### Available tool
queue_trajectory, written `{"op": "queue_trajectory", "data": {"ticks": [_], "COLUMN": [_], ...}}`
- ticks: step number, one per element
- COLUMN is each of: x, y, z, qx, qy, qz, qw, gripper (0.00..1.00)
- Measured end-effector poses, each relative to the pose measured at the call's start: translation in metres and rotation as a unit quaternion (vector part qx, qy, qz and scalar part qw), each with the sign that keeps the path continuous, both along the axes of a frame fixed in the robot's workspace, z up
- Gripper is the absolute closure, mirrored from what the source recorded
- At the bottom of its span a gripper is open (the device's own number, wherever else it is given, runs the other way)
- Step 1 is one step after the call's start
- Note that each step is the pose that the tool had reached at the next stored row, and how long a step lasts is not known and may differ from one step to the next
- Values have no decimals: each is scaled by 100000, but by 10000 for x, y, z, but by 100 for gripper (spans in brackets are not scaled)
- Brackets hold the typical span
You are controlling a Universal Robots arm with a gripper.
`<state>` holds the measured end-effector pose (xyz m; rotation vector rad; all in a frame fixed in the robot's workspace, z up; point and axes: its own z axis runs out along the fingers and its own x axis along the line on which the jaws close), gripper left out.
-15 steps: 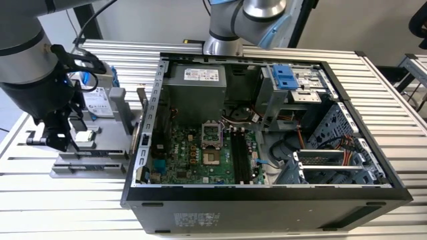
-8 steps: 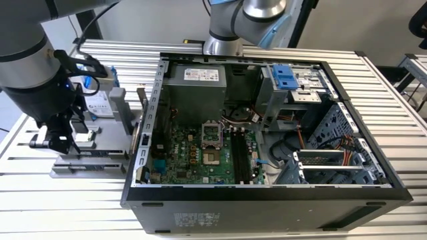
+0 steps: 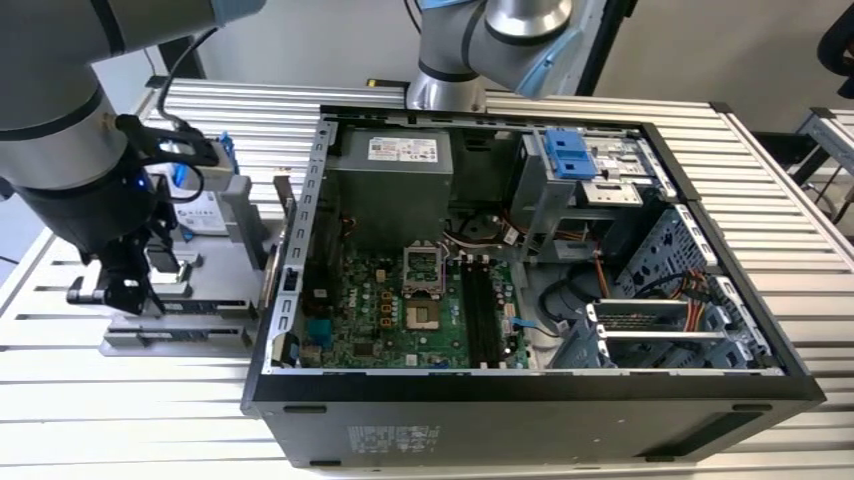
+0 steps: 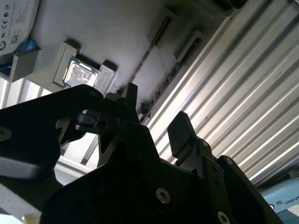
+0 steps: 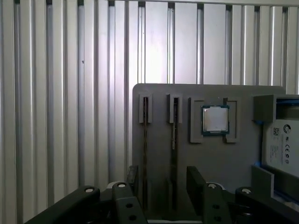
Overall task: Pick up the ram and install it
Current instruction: 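Pick up the ram and move it above insertion slot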
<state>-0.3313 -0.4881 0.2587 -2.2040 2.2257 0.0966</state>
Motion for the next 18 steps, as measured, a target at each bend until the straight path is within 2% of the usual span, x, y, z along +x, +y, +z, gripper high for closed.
{"op": "queue_trajectory", "data": {"ticks": [6, 14, 18], "x": [0, 0, 0], "y": [-3, -33, -64], "z": [-81, -176, -218], "qx": [2, -3, -1], "qy": [22, 73, 106], "qz": [-1, 1, 2], "qw": [100000, 100000, 100000], "gripper": [0, 0, 0]}}
